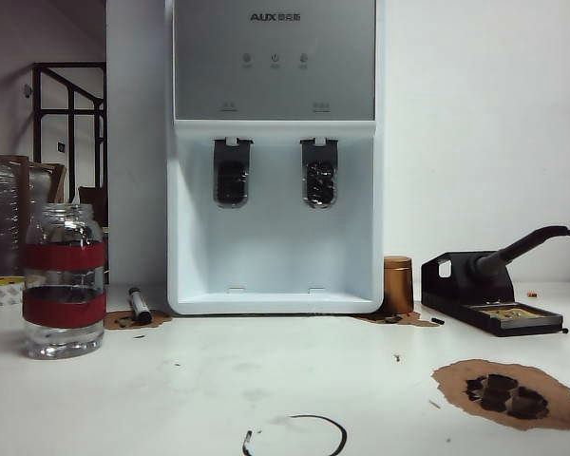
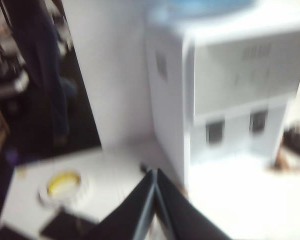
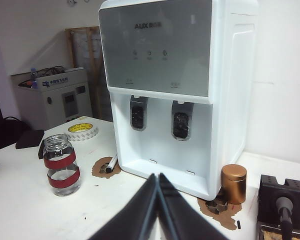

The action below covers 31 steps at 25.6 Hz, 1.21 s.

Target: Pick up the water bottle with two loops of red belts, then reach the front water dispenser and gently press the gray-black baffle horizontally to get a little water.

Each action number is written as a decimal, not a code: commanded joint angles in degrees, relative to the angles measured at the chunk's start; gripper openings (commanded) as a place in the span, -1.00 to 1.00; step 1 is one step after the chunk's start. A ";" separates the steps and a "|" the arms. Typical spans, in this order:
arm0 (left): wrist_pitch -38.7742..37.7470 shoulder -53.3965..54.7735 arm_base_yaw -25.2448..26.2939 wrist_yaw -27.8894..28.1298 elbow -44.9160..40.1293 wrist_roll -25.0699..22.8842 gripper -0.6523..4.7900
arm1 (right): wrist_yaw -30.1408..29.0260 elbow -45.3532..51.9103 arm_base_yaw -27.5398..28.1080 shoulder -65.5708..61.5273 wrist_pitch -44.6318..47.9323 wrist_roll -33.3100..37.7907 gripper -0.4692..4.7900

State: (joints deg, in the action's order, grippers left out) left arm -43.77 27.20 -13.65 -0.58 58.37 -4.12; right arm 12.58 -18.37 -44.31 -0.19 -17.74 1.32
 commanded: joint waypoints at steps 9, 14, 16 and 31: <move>-8.33 9.18 0.00 2.21 2.62 -1.53 -0.35 | 0.07 -0.20 0.04 0.02 0.79 -0.07 -0.82; -9.31 12.87 0.00 2.54 2.95 -2.19 0.05 | 0.07 -0.20 0.04 0.02 0.76 -0.07 -0.82; -9.07 13.90 0.00 2.25 2.95 -2.51 0.05 | 0.07 -0.20 0.04 0.02 0.76 -0.07 -0.82; -7.19 14.67 0.00 -3.50 2.29 -4.98 0.56 | 0.07 -0.20 0.04 0.02 0.76 -0.04 -0.82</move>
State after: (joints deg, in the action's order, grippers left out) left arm -50.92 41.69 -13.65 -3.81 60.86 -8.88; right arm 12.56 -18.37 -44.31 -0.19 -17.74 1.32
